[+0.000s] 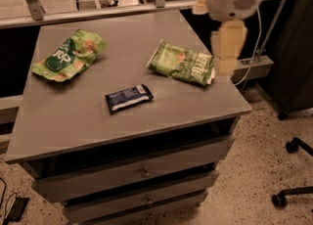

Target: Pick green rice chip bag

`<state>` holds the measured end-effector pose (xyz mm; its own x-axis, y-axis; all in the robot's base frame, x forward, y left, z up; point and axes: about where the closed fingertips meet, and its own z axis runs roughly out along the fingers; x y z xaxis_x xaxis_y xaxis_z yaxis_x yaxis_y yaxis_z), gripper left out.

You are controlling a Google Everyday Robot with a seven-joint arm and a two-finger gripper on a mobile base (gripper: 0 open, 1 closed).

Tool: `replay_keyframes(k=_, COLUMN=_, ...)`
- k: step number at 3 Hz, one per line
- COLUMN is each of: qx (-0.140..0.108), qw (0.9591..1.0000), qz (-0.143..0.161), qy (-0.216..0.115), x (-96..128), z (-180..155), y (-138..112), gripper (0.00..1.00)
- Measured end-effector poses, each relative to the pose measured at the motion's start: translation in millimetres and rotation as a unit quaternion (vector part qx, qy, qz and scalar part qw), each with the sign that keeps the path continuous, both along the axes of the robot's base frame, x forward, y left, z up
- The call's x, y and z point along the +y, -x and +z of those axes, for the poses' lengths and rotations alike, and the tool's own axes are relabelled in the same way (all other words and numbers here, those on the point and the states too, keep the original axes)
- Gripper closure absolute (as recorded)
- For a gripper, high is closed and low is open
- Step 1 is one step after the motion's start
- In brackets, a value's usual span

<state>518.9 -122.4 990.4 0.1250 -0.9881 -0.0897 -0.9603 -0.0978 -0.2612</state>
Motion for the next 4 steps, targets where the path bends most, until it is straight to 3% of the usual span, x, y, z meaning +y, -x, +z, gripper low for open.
replay_keyframes(k=1, qx=-0.019, qw=0.9901, qz=0.137, qy=0.020, x=93, z=7, y=-38, gripper=0.00)
replay_keyframes(k=2, qx=-0.044, qw=0.9826, qz=0.180, qy=0.007, x=142, z=15, y=-47, gripper=0.00)
replay_keyframes(k=3, qx=-0.044, qw=0.9826, qz=0.180, qy=0.007, x=142, z=15, y=-47, gripper=0.00)
replay_keyframes(k=4, qx=-0.055, qw=0.9765, qz=0.208, qy=-0.004, x=155, z=16, y=-66, gripper=0.00)
